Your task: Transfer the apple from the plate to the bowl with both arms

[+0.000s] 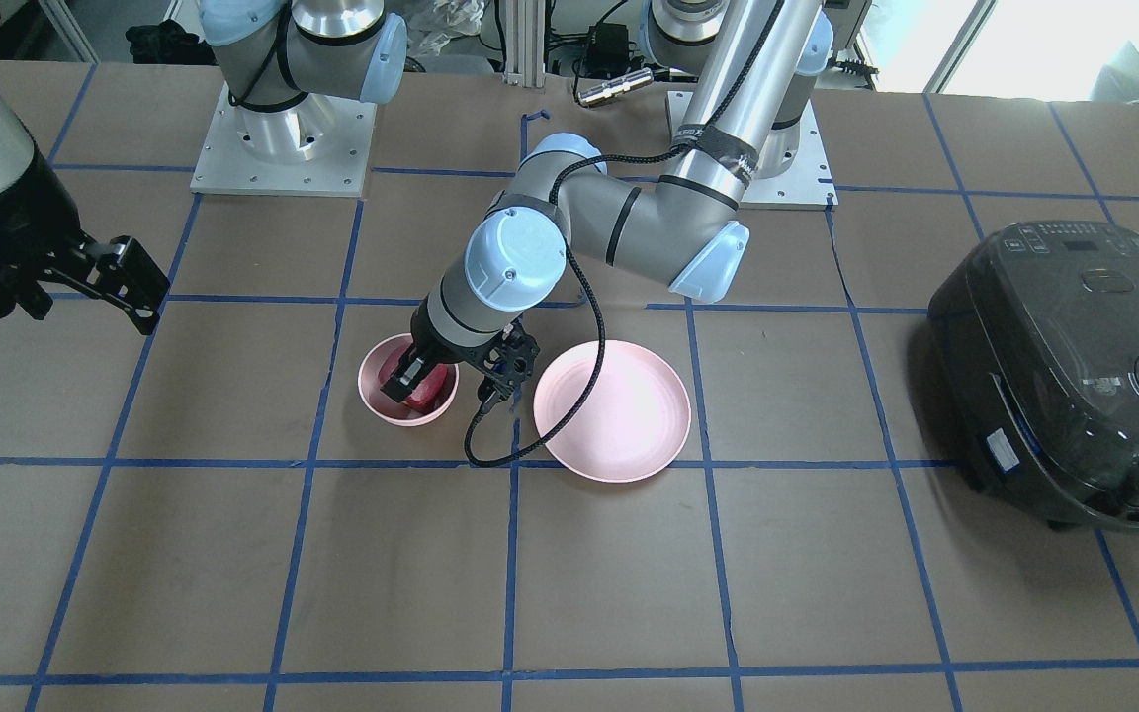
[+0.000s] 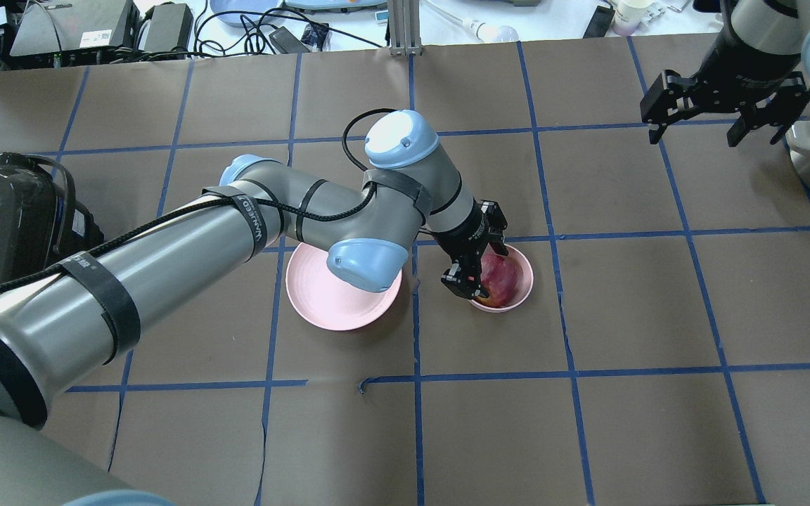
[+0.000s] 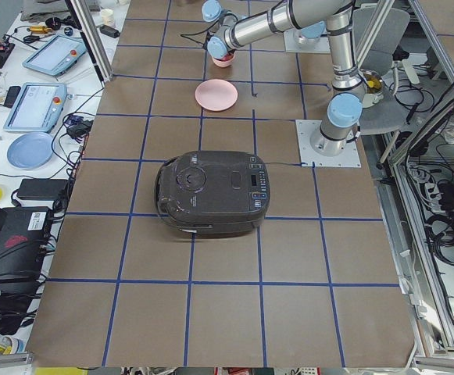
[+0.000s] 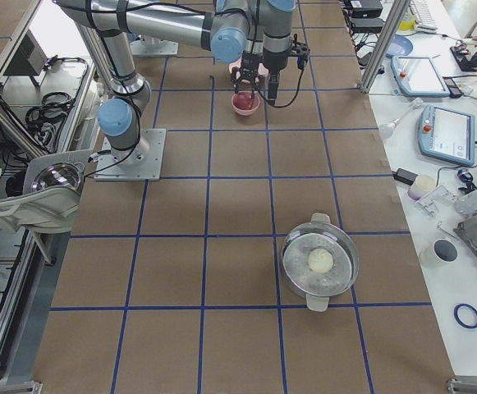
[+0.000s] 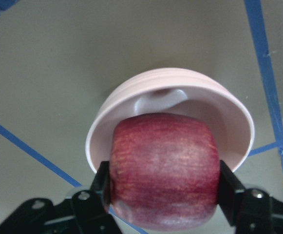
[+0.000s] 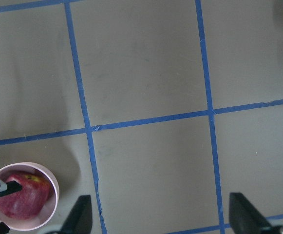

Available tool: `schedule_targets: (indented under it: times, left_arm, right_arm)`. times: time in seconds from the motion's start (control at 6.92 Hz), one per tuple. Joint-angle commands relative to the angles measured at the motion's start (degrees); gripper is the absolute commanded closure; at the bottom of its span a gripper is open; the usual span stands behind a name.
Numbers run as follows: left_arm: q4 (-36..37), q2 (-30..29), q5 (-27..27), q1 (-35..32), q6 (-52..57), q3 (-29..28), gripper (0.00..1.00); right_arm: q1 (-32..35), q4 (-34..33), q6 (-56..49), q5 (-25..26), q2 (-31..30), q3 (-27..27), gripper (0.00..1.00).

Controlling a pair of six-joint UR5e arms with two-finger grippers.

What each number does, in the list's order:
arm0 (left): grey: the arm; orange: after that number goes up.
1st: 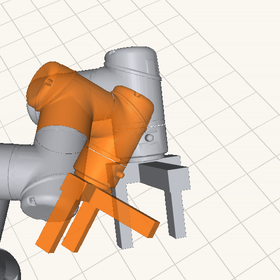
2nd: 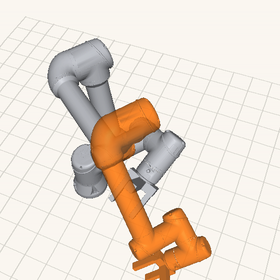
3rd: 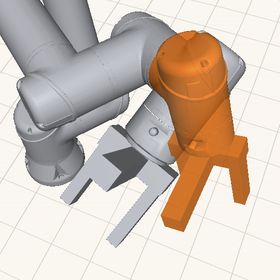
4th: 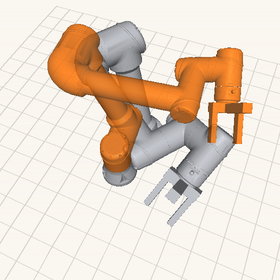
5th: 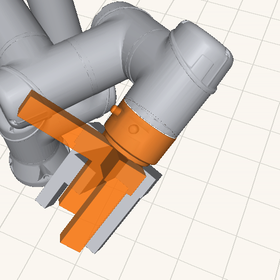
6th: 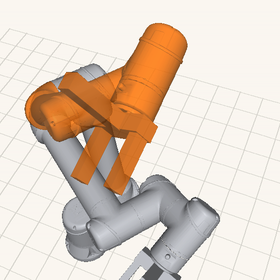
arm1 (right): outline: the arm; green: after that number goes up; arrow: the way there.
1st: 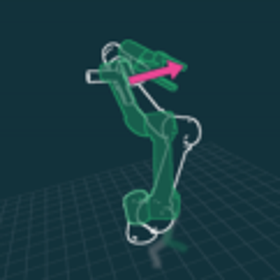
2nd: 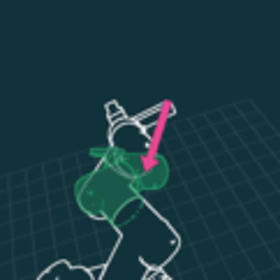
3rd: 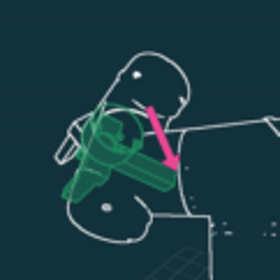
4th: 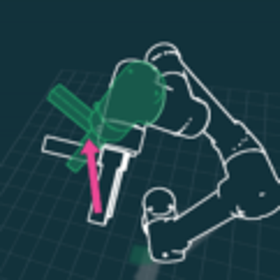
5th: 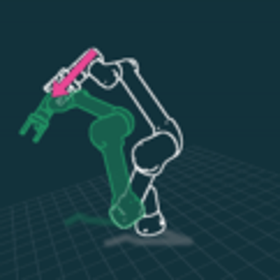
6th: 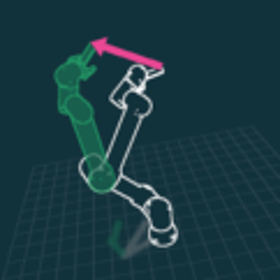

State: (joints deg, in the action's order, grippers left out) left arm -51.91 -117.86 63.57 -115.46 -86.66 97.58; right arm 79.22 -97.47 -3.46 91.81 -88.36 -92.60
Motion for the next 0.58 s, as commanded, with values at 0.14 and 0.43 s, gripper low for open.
schedule_targets:
  times: [0.14,0.43]
  left_arm:
    - [-0.90,5.42,9.05,1.54,10.49,-3.86,0.00]
    - [-10.71,12.18,10.17,3.56,20.33,-7.64,0.02]
  right_arm:
    - [2.33,3.34,-0.05,-4.42,-2.51,0.75,0.00]
    - [4.70,3.34,-0.32,-3.75,-2.61,1.10,0.00]
